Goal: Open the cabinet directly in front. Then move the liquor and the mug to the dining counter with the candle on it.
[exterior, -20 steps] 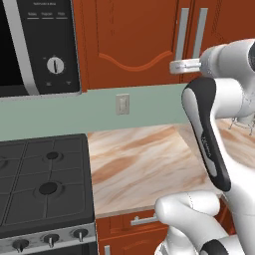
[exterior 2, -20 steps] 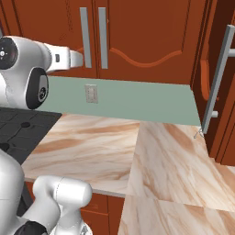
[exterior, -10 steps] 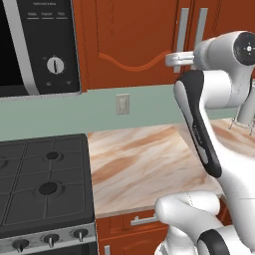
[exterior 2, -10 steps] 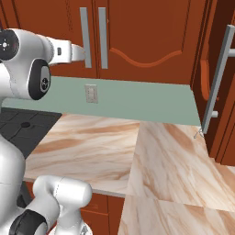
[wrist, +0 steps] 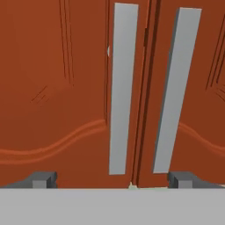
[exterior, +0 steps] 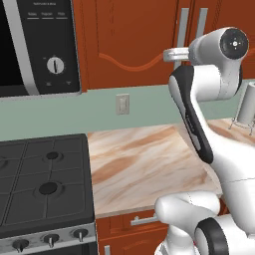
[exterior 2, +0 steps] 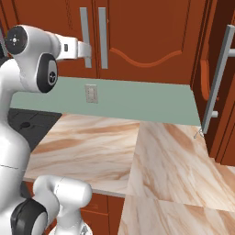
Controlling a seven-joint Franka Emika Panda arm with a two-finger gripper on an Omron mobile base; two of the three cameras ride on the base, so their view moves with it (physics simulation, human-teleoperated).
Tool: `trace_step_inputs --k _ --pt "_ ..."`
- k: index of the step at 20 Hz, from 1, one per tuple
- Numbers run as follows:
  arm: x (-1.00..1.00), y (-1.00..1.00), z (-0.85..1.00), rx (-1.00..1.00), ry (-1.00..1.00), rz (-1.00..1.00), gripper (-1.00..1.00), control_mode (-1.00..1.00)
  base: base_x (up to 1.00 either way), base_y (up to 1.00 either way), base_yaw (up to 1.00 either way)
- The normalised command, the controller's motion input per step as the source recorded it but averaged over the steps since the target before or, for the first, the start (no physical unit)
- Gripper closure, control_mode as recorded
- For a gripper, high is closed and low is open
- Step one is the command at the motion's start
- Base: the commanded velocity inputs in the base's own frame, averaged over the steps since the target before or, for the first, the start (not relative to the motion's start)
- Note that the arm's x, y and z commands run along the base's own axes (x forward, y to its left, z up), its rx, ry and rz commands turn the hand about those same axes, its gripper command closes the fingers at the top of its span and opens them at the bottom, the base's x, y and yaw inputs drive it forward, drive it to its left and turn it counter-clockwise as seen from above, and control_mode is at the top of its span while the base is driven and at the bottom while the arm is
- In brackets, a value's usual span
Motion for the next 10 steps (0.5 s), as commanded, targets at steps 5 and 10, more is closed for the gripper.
trace_step_inputs --k 5,10 --pt "0.22 -0.15 0.00 0.00 0.01 -0.01 -1.00 -1.00 0.00 0.00 0.00" --pt "0.23 -0.03 -0.09 0.00 0.02 0.00 -1.00 -1.00 0.00 0.00 0.00"
